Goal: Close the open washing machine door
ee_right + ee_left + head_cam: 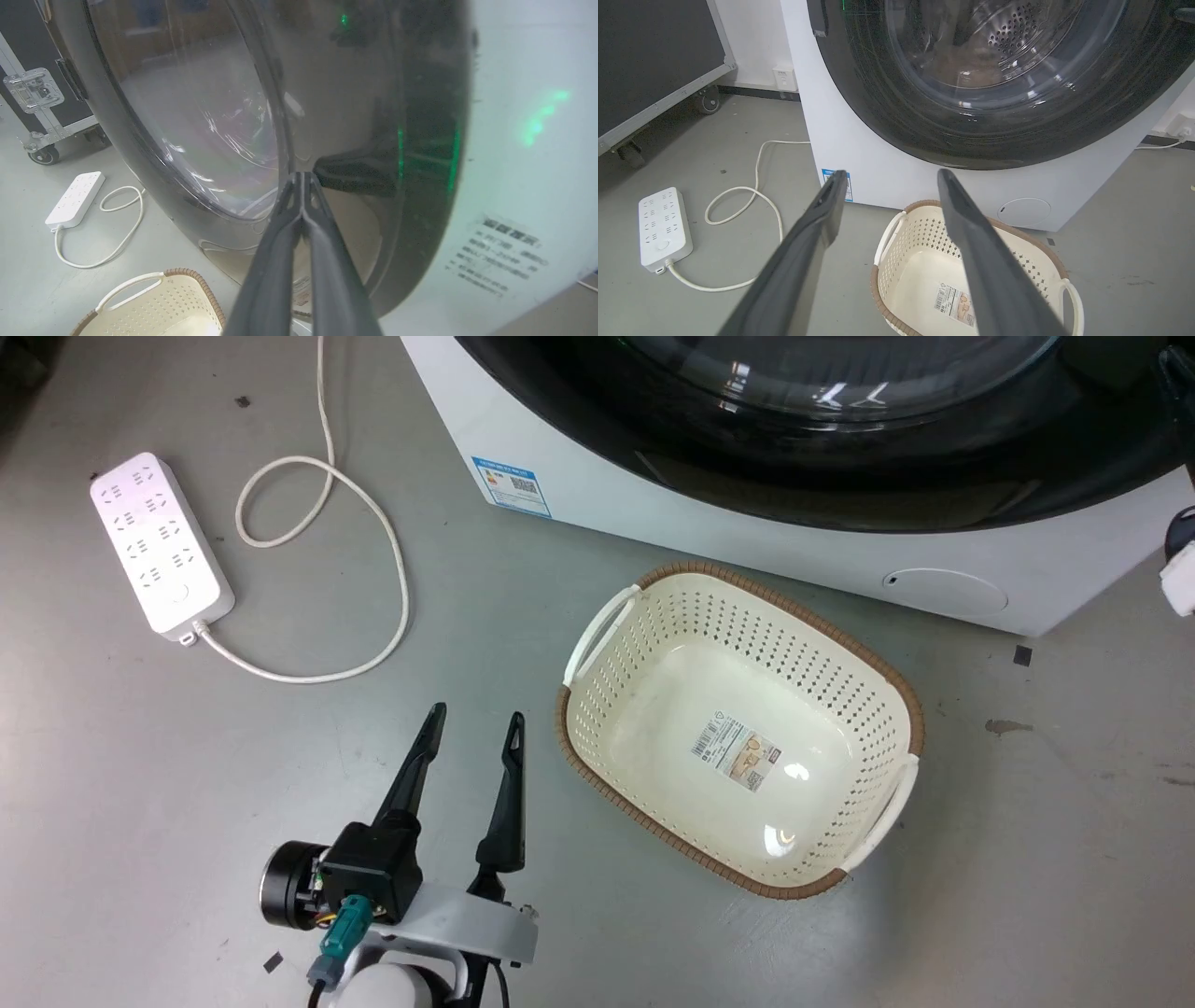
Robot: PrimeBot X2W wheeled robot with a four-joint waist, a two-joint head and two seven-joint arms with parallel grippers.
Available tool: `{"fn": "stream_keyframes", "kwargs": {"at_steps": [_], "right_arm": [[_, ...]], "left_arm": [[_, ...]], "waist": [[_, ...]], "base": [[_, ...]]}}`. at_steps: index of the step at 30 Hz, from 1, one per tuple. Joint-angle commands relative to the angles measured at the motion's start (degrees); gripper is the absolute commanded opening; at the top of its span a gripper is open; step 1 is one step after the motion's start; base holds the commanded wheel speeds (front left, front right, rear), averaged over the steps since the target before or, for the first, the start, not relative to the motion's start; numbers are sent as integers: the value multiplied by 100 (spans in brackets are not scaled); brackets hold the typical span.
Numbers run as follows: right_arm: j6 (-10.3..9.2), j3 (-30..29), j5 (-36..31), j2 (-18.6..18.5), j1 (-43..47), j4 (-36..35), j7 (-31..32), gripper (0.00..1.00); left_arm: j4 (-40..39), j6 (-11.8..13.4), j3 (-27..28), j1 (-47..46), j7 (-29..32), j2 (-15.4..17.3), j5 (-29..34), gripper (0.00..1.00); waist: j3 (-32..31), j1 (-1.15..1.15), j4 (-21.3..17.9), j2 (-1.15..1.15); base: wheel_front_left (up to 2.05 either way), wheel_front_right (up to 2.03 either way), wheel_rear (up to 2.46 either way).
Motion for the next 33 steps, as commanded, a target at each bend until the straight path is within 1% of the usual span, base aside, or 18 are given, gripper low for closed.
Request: {"fn": "stream_keyframes", "kwargs": {"at_steps": [1,6,11,12,13,14,17,21,25,26,28,33], "right_arm": [[-62,-107,32,-70,-186,92,-47,0],[-62,111,44,26,-182,444,-254,0],[-62,315,163,169,61,687,-494,0],[-62,363,147,191,146,708,-544,35],[-62,414,113,213,244,702,-596,80],[-62,449,126,269,372,700,-633,100],[-62,557,90,386,829,591,-708,100],[-62,304,-25,544,1474,289,-751,100],[-62,-417,-585,794,2165,-332,-755,100],[-62,-788,-923,962,2536,-664,-756,100],[-62,-1145,-1220,1185,2934,-995,-756,100],[-62,-1730,-1881,1777,3930,-1797,-757,100]], "left_arm": [[8,33,-3,-66,-25,-1,-6,100],[64,33,36,-25,-25,-1,2,100],[111,-56,177,52,-25,-1,52,100],[122,-80,214,74,-25,-1,66,100],[130,-105,252,100,-25,-1,79,100],[145,-130,293,129,-25,-1,89,100],[221,-213,417,241,-25,-1,85,100],[312,-298,612,439,-25,-1,-12,100],[401,-390,757,643,-25,1,-25,100],[462,-425,837,717,-25,4,-59,100],[514,-418,945,780,-25,3,-166,100],[632,-462,993,929,-25,3,-131,100]], "waist": [[-15,0,0,0],[-206,0,-54,0],[-600,0,-195,0],[-696,0,-233,0],[-787,0,-275,0],[-903,0,-325,0],[-1243,0,-479,0],[-1676,0,-731,0],[-2010,0,-971,0],[-2126,0,-1057,0],[-2239,0,-1131,0],[-2404,0,-1252,0]], "base": [[0,0,0],[0,0,0],[0,0,0],[0,0,0],[0,0,0],[0,0,0],[0,0,0],[0,0,0],[0,0,0],[0,0,0],[0,0,0],[0,0,0]]}}
